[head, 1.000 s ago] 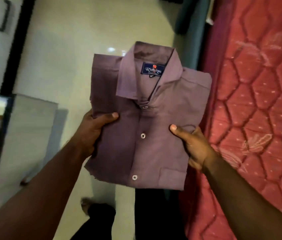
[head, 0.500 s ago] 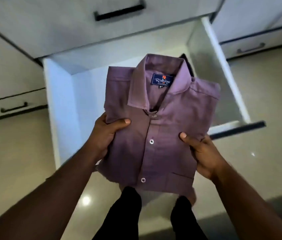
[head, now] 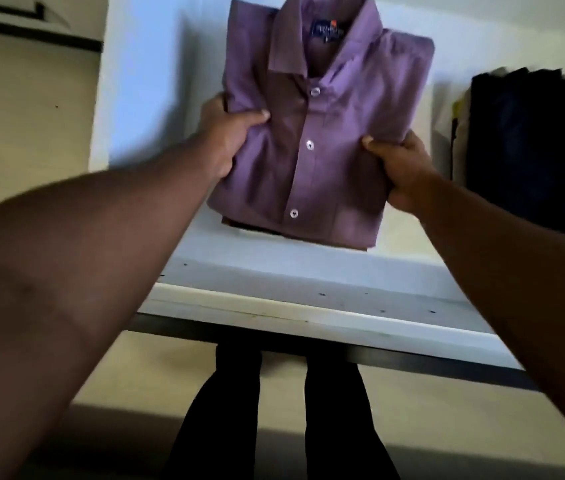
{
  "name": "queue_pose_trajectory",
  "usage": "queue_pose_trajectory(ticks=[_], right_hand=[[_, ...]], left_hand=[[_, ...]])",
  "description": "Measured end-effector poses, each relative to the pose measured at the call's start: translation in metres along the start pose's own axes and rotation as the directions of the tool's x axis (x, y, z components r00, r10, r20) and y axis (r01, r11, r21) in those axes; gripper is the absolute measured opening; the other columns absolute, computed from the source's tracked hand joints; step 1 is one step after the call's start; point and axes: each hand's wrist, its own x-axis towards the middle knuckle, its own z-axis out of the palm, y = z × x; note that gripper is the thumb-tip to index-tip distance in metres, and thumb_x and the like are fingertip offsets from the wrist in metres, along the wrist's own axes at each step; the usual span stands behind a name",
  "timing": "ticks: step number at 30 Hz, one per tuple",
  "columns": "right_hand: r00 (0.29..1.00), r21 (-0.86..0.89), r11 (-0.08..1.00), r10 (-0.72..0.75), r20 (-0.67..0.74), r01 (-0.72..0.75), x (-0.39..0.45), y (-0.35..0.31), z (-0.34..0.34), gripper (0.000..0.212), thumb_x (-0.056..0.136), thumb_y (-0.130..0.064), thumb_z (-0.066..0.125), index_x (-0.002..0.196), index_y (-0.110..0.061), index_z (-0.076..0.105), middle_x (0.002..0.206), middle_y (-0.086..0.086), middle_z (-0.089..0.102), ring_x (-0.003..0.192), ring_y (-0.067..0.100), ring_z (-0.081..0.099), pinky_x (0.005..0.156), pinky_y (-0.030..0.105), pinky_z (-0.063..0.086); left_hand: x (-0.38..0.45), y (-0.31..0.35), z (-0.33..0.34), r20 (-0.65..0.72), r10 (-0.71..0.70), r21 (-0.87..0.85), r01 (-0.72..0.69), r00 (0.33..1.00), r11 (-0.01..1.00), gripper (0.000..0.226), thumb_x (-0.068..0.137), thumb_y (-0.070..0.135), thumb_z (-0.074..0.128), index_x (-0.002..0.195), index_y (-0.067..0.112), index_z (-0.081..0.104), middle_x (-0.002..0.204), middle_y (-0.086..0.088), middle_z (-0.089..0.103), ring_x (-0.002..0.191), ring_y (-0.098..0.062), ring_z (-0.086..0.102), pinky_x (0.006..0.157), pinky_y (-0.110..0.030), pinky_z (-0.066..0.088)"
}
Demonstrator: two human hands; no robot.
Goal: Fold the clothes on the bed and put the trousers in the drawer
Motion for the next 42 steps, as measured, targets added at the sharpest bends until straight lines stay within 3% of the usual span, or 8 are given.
queue_pose_trajectory(ticks=[3,7,11,13,22,28,33,42], right_hand=[[0.98,-0.42,0.893,-0.194,-0.042,0.159,0.02,0.005,-0.019,0.06,0.087,0.001,0.059,0.137,-0.026,0.041,0.106,0.0,0.064,0.093,0.011,0.064,0.072,0.024,0.055],[0.984,-0.502,0.852,-0.075,0.164,0.149,-0.044,0.014,-0.058,0.061,0.083,-0.005,0.071,0.138,-0.017,0.046,0.108,-0.006,0.055,0.082,-0.002,0.063,0.07,0.019,0.049],[0.614,-0.805,0.546,0.559,0.557,0.232,-0.162,0.023,-0.091,0.095,0.058,-0.059,0.077,0.138,-0.057,0.026,0.151,-0.021,0.031,0.136,-0.004,0.031,0.108,0.018,0.03],[0.675,-0.773,0.182,0.395,0.624,0.608,-0.192,0.044,-0.107,0.113,0.062,-0.066,0.076,0.147,-0.054,0.002,0.157,-0.017,0.02,0.143,0.007,0.024,0.114,0.035,0.027],[0.747,-0.757,-0.036,-0.132,0.651,0.653,-0.152,-0.005,-0.11,0.071,0.057,-0.052,0.081,0.123,-0.035,0.06,0.115,-0.011,0.068,0.091,0.015,0.07,0.058,0.029,0.057],[0.687,-0.861,-0.308,-0.52,0.509,0.405,-0.078,-0.07,-0.091,0.042,0.064,-0.032,0.084,0.092,-0.013,0.06,0.077,0.013,0.055,0.068,0.031,0.054,0.06,0.035,0.041],[0.709,-0.956,-0.141,-0.645,0.285,0.255,-0.01,-0.125,-0.068,0.013,0.088,-0.021,0.065,0.093,-0.009,0.065,0.085,0.019,0.067,0.078,0.038,0.064,0.059,0.034,0.04],[0.918,-0.977,-0.149,-0.346,0.194,0.15,0.031,-0.205,-0.059,0.085,0.087,-0.019,0.064,0.152,-0.022,0.011,0.155,0.013,0.022,0.142,0.039,0.022,0.104,0.058,0.033]], left_hand=[[0.022,-0.005,0.01,-0.061,0.019,0.22,-0.005,0.998,0.976,0.079,0.066,0.024,0.081,0.136,0.003,0.05,0.126,-0.015,0.063,0.111,-0.027,0.064,0.098,-0.045,0.051],[-0.058,-0.007,0.02,0.129,0.426,0.83,-0.333,0.896,0.448,0.093,0.077,0.052,0.064,0.153,0.014,0.025,0.153,-0.018,0.032,0.138,-0.037,0.035,0.108,-0.051,0.037],[-0.183,-0.016,0.009,0.704,-0.404,0.692,-0.436,0.584,0.576,0.104,0.069,0.071,0.064,0.152,0.025,0.024,0.161,-0.002,0.02,0.145,-0.015,0.023,0.12,-0.037,0.02],[-0.221,-0.025,-0.002,0.702,-0.592,0.632,-0.729,0.395,0.263,0.116,0.069,0.077,0.059,0.153,0.036,-0.008,0.164,0.006,-0.005,0.148,-0.014,0.006,0.121,-0.045,0.011],[-0.19,0.004,0.02,0.849,0.076,0.528,-0.833,0.523,-0.165,0.072,0.054,0.032,0.084,0.117,0.026,0.048,0.1,-0.005,0.05,0.079,-0.028,0.053,0.043,-0.033,0.047],[-0.118,0.058,0.048,0.716,0.478,0.696,-0.574,0.508,-0.432,0.017,0.079,0.024,0.064,0.082,0.018,0.047,0.071,-0.004,0.045,0.062,-0.026,0.046,0.058,-0.034,0.032],[-0.07,0.105,0.111,0.499,0.426,0.865,-0.466,0.755,-0.187,0.045,0.085,0.0,0.049,0.126,0.018,0.055,0.119,-0.007,0.061,0.11,-0.03,0.057,0.087,-0.041,0.039],[-0.056,0.167,0.148,0.392,0.192,0.92,-0.388,0.9,-0.059,0.097,0.084,-0.008,0.05,0.155,0.027,-0.006,0.163,-0.003,-0.013,0.148,-0.036,-0.014,0.106,-0.074,0.017]])
